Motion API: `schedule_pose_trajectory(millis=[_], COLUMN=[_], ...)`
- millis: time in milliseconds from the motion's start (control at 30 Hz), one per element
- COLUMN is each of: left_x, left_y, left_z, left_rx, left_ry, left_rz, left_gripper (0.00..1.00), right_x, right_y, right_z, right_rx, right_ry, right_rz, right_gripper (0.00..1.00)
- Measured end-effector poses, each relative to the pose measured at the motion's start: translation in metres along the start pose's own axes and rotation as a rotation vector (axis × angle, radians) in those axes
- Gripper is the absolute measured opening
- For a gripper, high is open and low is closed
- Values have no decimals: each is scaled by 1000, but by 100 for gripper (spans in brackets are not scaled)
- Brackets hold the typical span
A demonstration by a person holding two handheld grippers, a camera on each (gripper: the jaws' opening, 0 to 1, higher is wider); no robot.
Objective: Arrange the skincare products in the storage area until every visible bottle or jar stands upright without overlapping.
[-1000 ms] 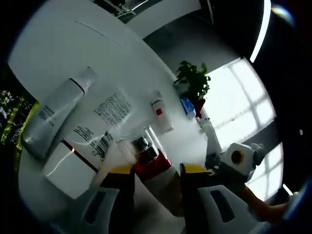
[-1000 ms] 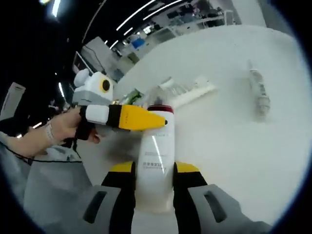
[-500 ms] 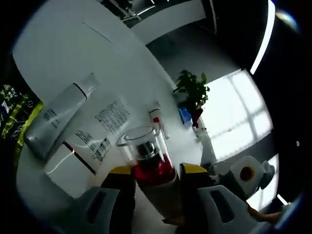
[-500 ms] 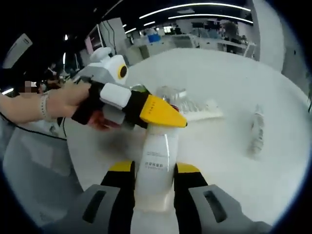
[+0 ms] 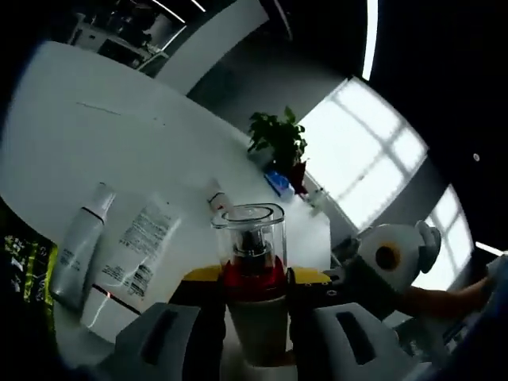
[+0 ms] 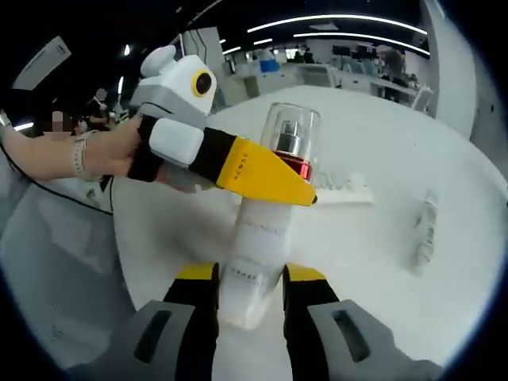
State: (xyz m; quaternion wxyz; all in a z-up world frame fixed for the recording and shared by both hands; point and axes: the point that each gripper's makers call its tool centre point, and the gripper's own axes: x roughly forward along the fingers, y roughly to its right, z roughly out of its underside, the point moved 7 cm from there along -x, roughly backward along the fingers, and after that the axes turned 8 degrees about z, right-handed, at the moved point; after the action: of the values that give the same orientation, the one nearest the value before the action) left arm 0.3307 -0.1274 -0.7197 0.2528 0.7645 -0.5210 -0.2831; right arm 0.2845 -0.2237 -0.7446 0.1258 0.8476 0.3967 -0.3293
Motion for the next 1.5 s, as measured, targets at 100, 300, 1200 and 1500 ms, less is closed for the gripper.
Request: schedule_pose_trajectory(millis=[100, 300, 1200, 1500], left_x=[1, 0, 8, 12], left_y=[11, 26, 40, 34], left_z=[0, 1, 4, -4], left_rx=[118, 347, 703, 729], left_ry=[-27, -37, -92, -99], left_rz=[36, 88, 152, 176], left_gripper=[23, 23, 23, 23], right_x=[-1, -2, 3, 9], right_y=[-2, -4, 5, 13], right_z=[0, 0, 5, -2], right_rx=[-25, -59, -227, -222], right_ry=[17, 57, 177, 160], right_rz=[-15, -8, 124, 159], right_gripper=[31, 31, 32, 32])
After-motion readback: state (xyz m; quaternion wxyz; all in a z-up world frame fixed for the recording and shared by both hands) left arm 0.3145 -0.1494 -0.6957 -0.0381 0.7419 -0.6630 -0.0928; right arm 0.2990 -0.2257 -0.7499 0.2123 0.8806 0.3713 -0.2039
